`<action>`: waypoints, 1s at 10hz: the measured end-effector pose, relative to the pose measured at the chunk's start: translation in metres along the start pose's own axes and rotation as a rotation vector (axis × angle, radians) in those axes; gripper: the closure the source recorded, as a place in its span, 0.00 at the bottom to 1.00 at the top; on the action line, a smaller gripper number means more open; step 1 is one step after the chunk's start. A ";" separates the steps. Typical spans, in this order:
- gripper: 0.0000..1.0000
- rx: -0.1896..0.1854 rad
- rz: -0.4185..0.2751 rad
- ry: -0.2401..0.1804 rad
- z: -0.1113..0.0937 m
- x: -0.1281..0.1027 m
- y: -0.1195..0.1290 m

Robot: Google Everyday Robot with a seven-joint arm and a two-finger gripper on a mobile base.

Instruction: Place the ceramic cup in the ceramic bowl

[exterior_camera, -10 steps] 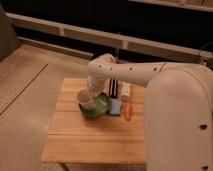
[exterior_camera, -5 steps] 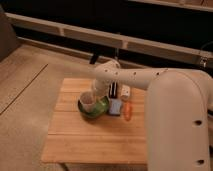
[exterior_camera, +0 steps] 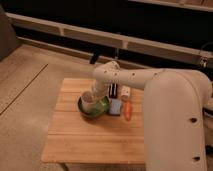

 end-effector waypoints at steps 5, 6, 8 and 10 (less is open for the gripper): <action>0.25 0.028 -0.032 -0.024 -0.012 -0.005 0.005; 0.25 0.032 -0.038 -0.030 -0.015 -0.006 0.006; 0.25 0.044 -0.069 -0.067 -0.033 -0.014 0.015; 0.25 0.062 -0.136 -0.143 -0.067 -0.030 0.035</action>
